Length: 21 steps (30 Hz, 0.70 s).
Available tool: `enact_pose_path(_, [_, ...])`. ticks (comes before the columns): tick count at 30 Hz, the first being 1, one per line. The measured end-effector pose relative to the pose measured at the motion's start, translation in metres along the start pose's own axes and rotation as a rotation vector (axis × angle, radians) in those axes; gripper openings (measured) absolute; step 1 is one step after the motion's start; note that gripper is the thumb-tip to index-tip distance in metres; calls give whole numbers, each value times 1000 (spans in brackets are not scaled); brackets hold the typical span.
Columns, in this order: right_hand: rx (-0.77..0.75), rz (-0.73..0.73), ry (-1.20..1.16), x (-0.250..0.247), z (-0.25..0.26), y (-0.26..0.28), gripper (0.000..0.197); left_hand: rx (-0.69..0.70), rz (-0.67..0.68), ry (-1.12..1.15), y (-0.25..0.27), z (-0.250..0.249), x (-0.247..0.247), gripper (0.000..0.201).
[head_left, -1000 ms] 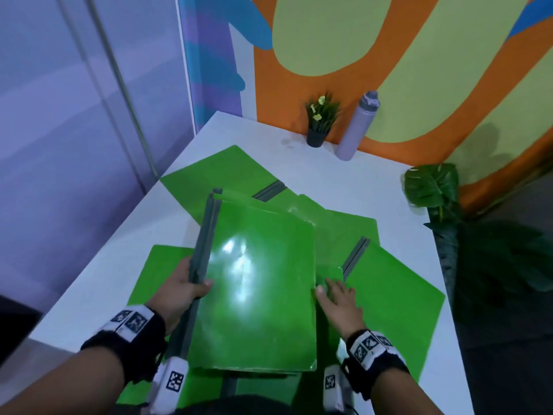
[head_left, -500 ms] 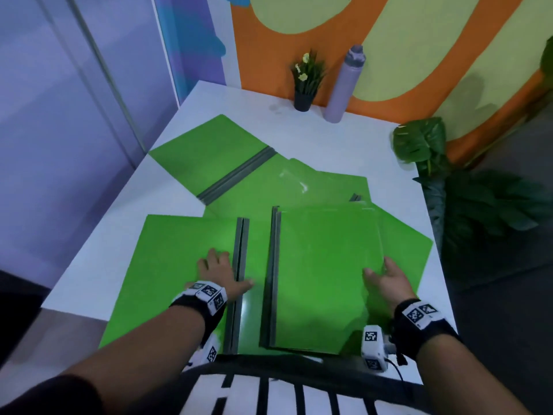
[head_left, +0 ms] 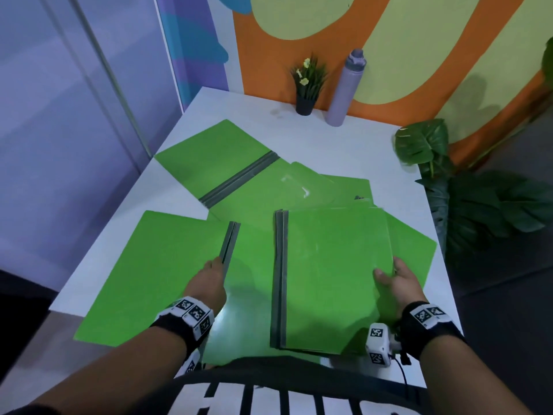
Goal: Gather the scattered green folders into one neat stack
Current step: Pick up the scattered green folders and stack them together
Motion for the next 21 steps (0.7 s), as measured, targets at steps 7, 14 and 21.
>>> enact_pose_path(7, [-28, 14, -173, -4, 21, -5, 83, 125, -262, 130, 23, -26, -87, 65])
enact_pose_path(14, [-69, 124, -379, 12, 47, 0, 83, 402, -656, 494, 55, -50, -200, 58])
enact_pose_path(21, [-171, 227, -418, 54, 78, 13, 79, 395, -401, 1214, 54, -45, -179, 75])
Point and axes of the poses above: each hand's wrist, its own y-axis away from the middle knuckle, its own x-axis out of the palm, z = x × y, the point moved 6 cm from there along -y, towards the middle knuckle, and after that the axes turned 5 degrees about y, right-handed, at the moved point
